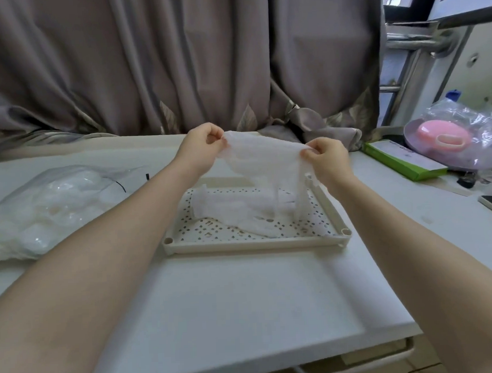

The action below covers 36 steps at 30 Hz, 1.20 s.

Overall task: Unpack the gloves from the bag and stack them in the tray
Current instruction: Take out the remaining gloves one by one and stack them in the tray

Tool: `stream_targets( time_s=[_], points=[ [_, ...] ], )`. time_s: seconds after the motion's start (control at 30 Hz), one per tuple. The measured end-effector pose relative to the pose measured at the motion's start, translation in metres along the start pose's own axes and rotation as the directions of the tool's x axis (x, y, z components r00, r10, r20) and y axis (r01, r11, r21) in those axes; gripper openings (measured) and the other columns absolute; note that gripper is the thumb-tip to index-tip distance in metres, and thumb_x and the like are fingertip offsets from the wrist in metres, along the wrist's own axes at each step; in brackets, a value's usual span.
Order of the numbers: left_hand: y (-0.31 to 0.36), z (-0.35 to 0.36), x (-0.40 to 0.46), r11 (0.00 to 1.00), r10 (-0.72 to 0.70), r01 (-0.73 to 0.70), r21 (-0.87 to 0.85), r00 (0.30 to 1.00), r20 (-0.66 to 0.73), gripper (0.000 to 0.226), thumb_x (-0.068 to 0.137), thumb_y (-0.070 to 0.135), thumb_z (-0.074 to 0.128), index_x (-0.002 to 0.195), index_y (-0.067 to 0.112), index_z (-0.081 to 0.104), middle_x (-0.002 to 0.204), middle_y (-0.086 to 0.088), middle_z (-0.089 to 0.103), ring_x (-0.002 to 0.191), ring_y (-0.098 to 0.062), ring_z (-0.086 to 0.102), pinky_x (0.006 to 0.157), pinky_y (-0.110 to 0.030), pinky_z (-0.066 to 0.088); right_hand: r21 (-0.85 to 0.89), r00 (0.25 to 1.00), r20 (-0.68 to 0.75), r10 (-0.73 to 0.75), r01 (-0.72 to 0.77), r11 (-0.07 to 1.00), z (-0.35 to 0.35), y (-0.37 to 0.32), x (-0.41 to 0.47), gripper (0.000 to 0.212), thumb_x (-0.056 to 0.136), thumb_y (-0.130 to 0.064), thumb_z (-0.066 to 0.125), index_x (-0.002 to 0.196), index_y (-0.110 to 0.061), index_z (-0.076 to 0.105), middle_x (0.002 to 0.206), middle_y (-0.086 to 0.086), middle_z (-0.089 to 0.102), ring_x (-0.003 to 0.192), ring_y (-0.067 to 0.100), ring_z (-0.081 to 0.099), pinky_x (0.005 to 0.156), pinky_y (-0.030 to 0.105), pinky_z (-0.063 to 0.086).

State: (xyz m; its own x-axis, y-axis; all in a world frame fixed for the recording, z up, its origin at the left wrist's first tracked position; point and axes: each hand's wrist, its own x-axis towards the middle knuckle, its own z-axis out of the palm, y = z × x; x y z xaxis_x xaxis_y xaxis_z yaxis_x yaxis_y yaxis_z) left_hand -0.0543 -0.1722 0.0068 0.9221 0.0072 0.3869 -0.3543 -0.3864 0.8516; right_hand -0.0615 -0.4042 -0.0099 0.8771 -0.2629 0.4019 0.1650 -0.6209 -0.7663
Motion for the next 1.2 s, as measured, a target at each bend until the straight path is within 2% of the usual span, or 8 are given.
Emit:
stream_targets(
  time_s=[0.2, 0.3, 0.43, 0.53, 0.7, 1.03, 1.13, 1.2],
  points=[
    [0.005, 0.005, 0.023, 0.995, -0.048, 0.045, -0.085, 0.999, -0.026, 0.021, 0.094, 0.010, 0.050, 0.077, 0.022, 0.049, 0.066, 0.002, 0.051, 0.051, -0.010, 0.044, 0.050, -0.020, 0.036, 0.017, 0.984, -0.044, -0.171, 0.172, 0.985, -0.011, -0.001, 0.013, 0.019, 0.092, -0.015, 0.054, 0.102, -0.011, 0.071, 0.085, -0.006, 0.062, 0.084, 0.011, 0.056, 0.078, 0.024, 0.046],
    [0.002, -0.001, 0.012, 0.979, -0.122, 0.128, -0.162, 0.991, 0.046, 0.016, 0.092, 0.012, 0.052, 0.078, 0.019, 0.053, 0.065, 0.002, 0.049, 0.050, -0.009, 0.040, 0.050, -0.019, 0.034, 0.225, 0.991, 0.089, -0.098, 0.076, 0.971, -0.019, -0.006, 0.005, 0.014, 0.091, -0.015, 0.056, 0.085, -0.015, 0.068, 0.070, -0.006, 0.059, 0.065, 0.007, 0.053, 0.058, 0.017, 0.043],
    [0.003, -0.013, -0.006, 0.898, -0.185, 0.242, -0.369, 0.965, 0.183, 0.008, 0.091, 0.014, 0.055, 0.084, 0.014, 0.058, 0.063, 0.002, 0.046, 0.044, -0.006, 0.036, 0.044, -0.016, 0.032, 0.481, 0.943, 0.331, -0.026, -0.145, 0.865, -0.036, -0.016, 0.000, 0.014, 0.092, -0.014, 0.056, 0.080, -0.013, 0.064, 0.071, 0.002, 0.058, 0.061, 0.013, 0.054, 0.058, 0.024, 0.045],
    [-0.006, -0.014, -0.017, 0.971, -0.235, 0.240, 0.000, 0.950, 0.204, 0.008, 0.090, 0.015, 0.057, 0.082, 0.011, 0.057, 0.064, -0.001, 0.049, 0.049, -0.009, 0.047, 0.049, -0.019, 0.037, 0.276, 0.881, 0.472, 0.000, -0.148, 0.950, -0.026, -0.009, 0.000, 0.012, 0.090, -0.015, 0.061, 0.079, -0.010, 0.064, 0.064, 0.001, 0.061, 0.055, 0.011, 0.056, 0.053, 0.020, 0.046],
    [-0.040, -0.018, -0.029, 0.837, -0.315, 0.144, 0.527, 0.916, 0.249, 0.013, 0.086, 0.011, 0.050, 0.073, 0.009, 0.052, 0.067, -0.002, 0.057, 0.057, -0.012, 0.053, 0.052, -0.025, 0.036, -0.260, 0.845, 0.525, 0.100, 0.047, 0.964, 0.019, 0.017, 0.001, 0.016, 0.082, -0.030, 0.066, 0.075, -0.016, 0.068, 0.072, 0.010, 0.064, 0.062, 0.020, 0.055, 0.055, 0.034, 0.050],
    [-0.050, -0.019, -0.021, 0.622, -0.233, 0.016, 0.783, 0.958, 0.166, 0.024, 0.087, 0.015, 0.046, 0.109, 0.007, 0.051, 0.094, -0.010, 0.059, 0.081, -0.026, 0.054, 0.057, -0.031, 0.037, -0.439, 0.831, 0.548, 0.096, 0.188, 0.879, 0.041, 0.017, 0.014, 0.018, 0.084, -0.025, 0.066, 0.100, -0.016, 0.065, 0.100, 0.000, 0.060, 0.087, 0.016, 0.053, 0.072, 0.024, 0.037],
    [-0.043, -0.016, -0.023, 0.465, -0.124, -0.091, 0.881, 0.978, 0.167, 0.037, 0.088, 0.026, 0.051, 0.120, 0.008, 0.042, 0.110, -0.011, 0.056, 0.093, -0.029, 0.053, 0.072, -0.034, 0.039, -0.515, 0.864, 0.501, 0.054, 0.248, 0.821, 0.044, 0.019, 0.011, 0.031, 0.086, -0.028, 0.064, 0.114, -0.015, 0.059, 0.117, 0.005, 0.058, 0.103, 0.022, 0.052, 0.079, 0.027, 0.038],
    [-0.039, -0.009, -0.027, 0.487, 0.017, -0.184, 0.854, 0.979, 0.201, 0.036, 0.089, 0.028, 0.051, 0.121, 0.011, 0.044, 0.117, -0.009, 0.053, 0.103, -0.028, 0.051, 0.083, -0.037, 0.039, -0.526, 0.909, 0.408, -0.084, 0.310, 0.792, 0.046, 0.013, -0.001, 0.032, 0.090, -0.029, 0.058, 0.119, -0.014, 0.057, 0.126, 0.007, 0.051, 0.115, 0.026, 0.046, 0.089, 0.032, 0.039]
  ],
)
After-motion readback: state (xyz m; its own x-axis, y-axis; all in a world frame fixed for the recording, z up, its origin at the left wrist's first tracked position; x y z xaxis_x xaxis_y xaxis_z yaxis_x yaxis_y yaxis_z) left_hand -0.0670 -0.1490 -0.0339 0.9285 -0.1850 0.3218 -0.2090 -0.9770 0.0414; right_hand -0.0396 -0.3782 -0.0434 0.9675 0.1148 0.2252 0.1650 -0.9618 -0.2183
